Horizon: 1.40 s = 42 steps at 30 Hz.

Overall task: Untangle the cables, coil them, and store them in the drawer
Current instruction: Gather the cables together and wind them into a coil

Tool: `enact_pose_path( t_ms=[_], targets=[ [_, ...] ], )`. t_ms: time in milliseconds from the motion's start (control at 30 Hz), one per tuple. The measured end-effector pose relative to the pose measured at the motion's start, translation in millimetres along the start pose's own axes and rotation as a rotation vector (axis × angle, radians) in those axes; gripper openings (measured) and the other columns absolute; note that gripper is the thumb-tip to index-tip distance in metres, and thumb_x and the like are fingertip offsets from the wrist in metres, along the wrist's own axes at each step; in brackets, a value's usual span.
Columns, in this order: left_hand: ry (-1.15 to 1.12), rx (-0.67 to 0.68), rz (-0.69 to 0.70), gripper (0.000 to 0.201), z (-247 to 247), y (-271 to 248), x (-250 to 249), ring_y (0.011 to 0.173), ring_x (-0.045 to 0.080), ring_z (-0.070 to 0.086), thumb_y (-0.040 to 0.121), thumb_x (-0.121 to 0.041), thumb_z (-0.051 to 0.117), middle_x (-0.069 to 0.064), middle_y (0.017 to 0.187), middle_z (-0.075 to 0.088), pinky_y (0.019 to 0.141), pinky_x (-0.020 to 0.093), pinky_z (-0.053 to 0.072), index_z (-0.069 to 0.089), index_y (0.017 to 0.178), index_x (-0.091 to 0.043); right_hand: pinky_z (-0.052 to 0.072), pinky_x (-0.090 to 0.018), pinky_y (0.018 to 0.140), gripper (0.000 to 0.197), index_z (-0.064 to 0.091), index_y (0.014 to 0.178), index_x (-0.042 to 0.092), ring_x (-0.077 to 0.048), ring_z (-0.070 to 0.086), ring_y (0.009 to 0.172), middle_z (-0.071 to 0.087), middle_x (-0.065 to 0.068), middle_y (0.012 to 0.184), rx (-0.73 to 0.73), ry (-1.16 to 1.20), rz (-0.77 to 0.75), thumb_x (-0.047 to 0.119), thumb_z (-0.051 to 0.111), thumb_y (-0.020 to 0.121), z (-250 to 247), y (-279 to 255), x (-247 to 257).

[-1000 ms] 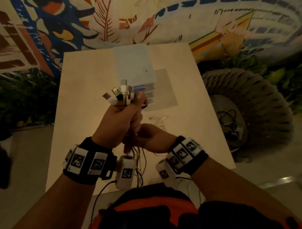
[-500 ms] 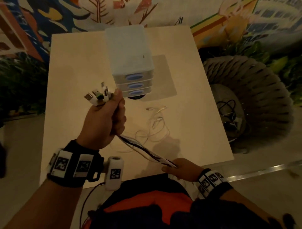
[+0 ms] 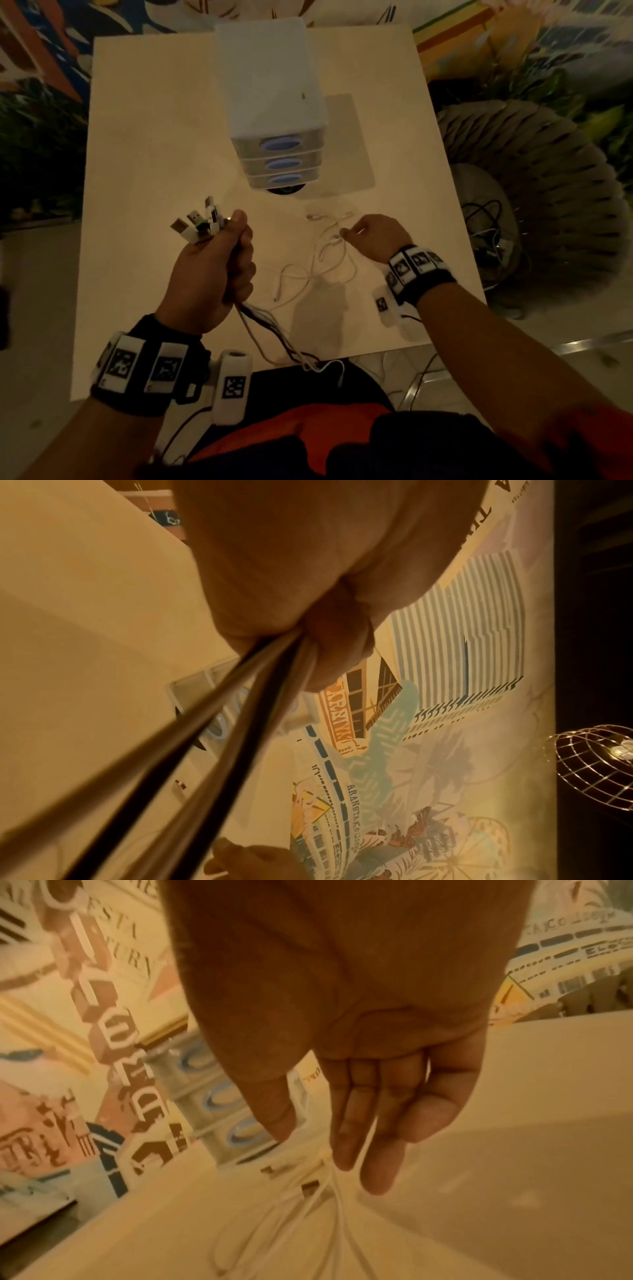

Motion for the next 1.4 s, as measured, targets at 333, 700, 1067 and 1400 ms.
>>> enact_pose_path(
  t_ms=[333, 700, 1067, 1400],
  targets=[
    [0.015, -0.027, 0.011, 0.034, -13.3, -3.5, 3.1, 0.039, 0.009, 0.015, 0.097, -0.041, 0.051, -0.003, 0.054, 0.021, 0.040, 0.017, 0.016, 0.048, 0.072, -0.018, 0.057, -0.039, 0.088, 0.040, 0.075, 0.095, 0.006, -0.028, 0.071, 0.096, 0.076, -0.011, 0.096, 0.028, 0.080, 0.060, 0.046, 0.072, 0.086, 6.9, 43.3, 3.2],
    [0.046, -0.027, 0.015, 0.034, -10.9, -3.6, 9.5, 0.042, 0.011, 0.012, 0.095, -0.042, 0.053, -0.001, 0.055, 0.019, 0.041, 0.020, 0.014, 0.051, 0.071, -0.017, 0.046, -0.032, 0.077, 0.047, 0.067, 0.111, 0.009, -0.033, 0.064, 0.106, 0.067, -0.014, 0.117, -0.010, -0.160, 0.034, 0.049, 0.068, 0.086, 13.9, 43.0, 24.7],
    [0.090, -0.027, 0.037, 0.038, -1.0, -5.2, 6.3, 0.042, 0.011, 0.014, 0.104, -0.036, 0.047, 0.000, 0.055, 0.019, 0.042, 0.022, 0.014, 0.054, 0.073, -0.015, 0.061, -0.031, 0.072, 0.023, 0.067, 0.114, 0.003, -0.021, 0.075, 0.076, 0.078, -0.010, 0.086, -0.091, 0.822, -0.148, 0.011, 0.071, 0.092, -61.8, -3.1, 50.1],
    [0.249, 0.003, 0.201, 0.037, 42.4, -3.9, -21.9, 0.046, 0.011, 0.027, 0.105, -0.043, 0.043, -0.001, 0.067, 0.049, 0.046, 0.025, 0.026, 0.072, 0.118, -0.023, 0.059, -0.028, 0.079, 0.011, 0.068, 0.103, 0.009, -0.016, 0.075, 0.080, 0.078, -0.001, 0.088, -0.222, 0.696, -0.588, 0.016, 0.070, 0.094, -93.4, -104.6, 88.9]
  ],
)
Point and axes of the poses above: each hand's wrist, its own y-axis towards the middle knuckle, its own z-axis out of the palm, x = y × z, the point moved 2 cm from there along y, towards the middle knuckle
